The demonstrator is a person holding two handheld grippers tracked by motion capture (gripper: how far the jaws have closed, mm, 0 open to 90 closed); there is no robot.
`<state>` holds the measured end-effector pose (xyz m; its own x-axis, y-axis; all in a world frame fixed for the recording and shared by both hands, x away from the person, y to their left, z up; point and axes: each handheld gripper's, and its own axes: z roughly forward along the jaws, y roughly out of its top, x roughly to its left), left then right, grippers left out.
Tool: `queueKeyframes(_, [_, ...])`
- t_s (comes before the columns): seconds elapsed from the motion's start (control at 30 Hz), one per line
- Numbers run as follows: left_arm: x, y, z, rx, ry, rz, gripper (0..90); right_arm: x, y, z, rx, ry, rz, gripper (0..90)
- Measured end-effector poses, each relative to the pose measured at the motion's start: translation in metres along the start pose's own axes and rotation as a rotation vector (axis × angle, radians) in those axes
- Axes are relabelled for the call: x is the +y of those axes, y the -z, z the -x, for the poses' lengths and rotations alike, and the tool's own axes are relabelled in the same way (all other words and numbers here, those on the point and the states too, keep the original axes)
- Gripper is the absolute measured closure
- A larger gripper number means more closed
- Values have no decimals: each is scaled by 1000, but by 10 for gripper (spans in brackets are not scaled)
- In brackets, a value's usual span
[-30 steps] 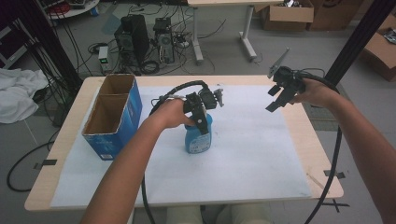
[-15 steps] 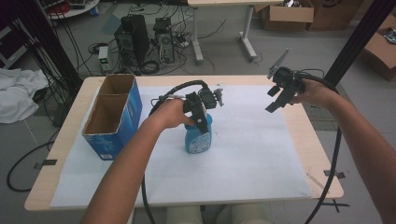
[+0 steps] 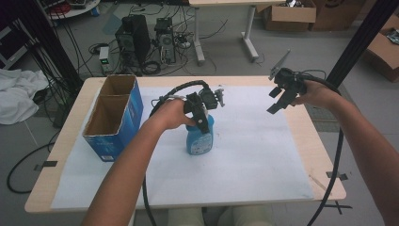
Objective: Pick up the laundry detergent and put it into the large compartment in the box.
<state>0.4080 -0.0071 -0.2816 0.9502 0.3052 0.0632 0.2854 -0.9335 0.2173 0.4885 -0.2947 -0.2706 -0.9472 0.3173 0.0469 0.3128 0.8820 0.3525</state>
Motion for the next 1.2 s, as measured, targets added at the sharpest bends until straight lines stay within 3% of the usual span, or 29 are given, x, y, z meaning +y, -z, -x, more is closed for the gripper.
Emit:
queueKeyframes(0.3, [-3, 6, 0, 13, 0, -21, 380, 0, 1, -1, 1, 4, 3, 174])
queueKeyframes(0.43, [-3, 16, 2, 21, 24, -18, 380, 0, 0, -2, 3, 6, -3, 174])
queueKeyframes(0.6, [-2, 35, 2, 12, 110, -28, 380, 0, 1, -4, 3, 7, -2, 174])
queueKeyframes(0.93, [1, 81, 6, 55, 246, -13, 380, 0, 3, -8, 0, 11, -7, 175])
queueKeyframes(1.2, [1, 117, 7, 127, 375, 18, 381, -1, 5, -11, -4, 15, -10, 175])
